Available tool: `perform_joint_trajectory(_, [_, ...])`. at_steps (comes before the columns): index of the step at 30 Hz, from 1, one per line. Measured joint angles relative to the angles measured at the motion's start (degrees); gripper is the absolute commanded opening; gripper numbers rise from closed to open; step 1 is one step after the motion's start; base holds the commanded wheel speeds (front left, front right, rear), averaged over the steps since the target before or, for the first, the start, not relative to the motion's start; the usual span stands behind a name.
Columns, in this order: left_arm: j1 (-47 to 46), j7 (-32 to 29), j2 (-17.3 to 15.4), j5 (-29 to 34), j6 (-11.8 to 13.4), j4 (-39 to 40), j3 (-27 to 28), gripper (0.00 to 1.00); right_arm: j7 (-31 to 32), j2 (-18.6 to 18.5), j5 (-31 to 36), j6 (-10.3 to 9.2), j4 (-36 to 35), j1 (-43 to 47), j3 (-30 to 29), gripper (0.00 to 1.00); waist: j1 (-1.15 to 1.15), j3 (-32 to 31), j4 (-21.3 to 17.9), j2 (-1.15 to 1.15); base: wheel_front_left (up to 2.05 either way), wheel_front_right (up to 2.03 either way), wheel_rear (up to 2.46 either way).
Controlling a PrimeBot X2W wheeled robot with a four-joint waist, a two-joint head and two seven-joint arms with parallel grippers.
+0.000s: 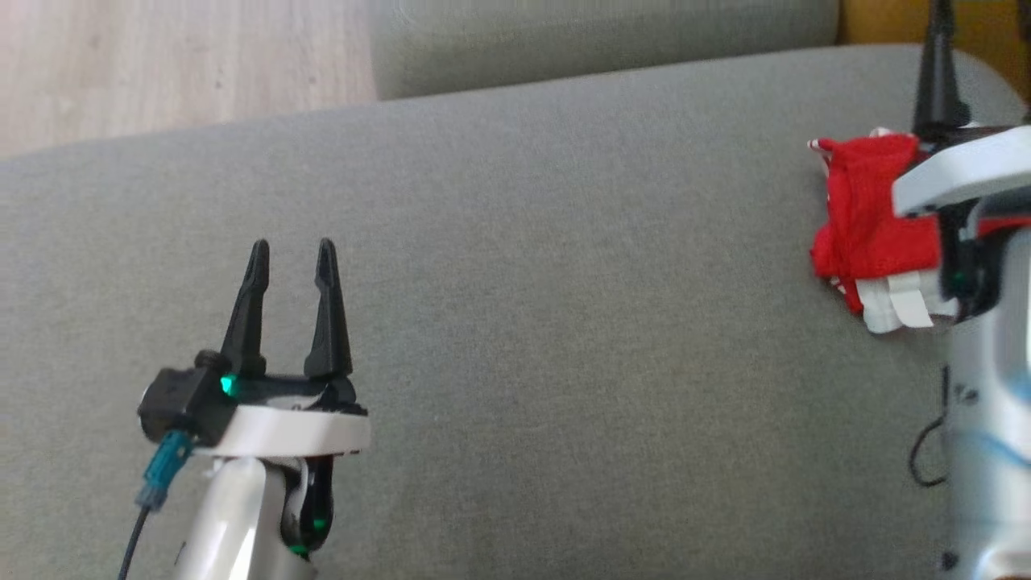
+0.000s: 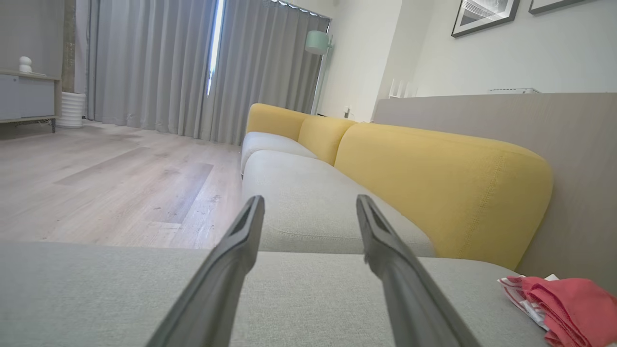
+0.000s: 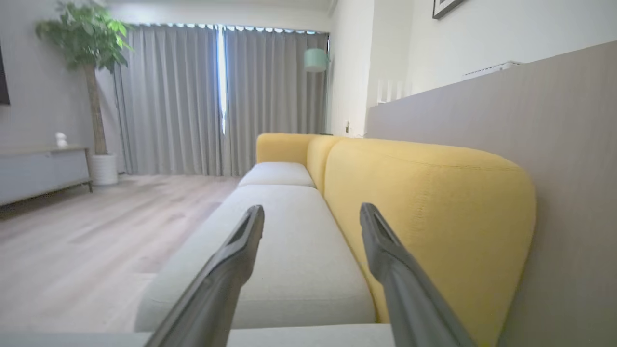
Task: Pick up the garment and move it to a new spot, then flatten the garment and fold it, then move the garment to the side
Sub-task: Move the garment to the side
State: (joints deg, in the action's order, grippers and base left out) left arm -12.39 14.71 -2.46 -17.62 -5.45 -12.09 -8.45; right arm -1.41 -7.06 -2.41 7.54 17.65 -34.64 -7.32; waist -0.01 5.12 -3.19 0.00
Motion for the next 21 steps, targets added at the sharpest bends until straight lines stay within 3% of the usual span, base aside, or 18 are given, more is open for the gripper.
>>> perform_joint_trajectory(9, [3.7,0.0,0.0,-0.6,0.7,0.4,0.3,1.00,-1.9,3.6,-6.4,0.00,-8.2,14.0,1.3,1.00,0.00,-3.4,2.2,0.00,0.00,0.00,0.00])
perform_joint_trajectory(12, [4.7,0.0,0.0,-0.9,0.7,0.4,0.1,1.00,-4.8,3.6,-10.1,0.00,-7.6,20.2,2.1,1.00,0.00,-3.9,2.7,0.00,0.00,0.00,0.00])
perform_joint_trajectory(21, [7.4,0.0,0.0,-1.6,0.7,-0.3,-0.3,1.00,-11.7,4.3,-10.3,0.00,-1.2,28.7,3.8,1.00,0.01,-4.3,3.3,0.00,0.00,0.00,0.00])
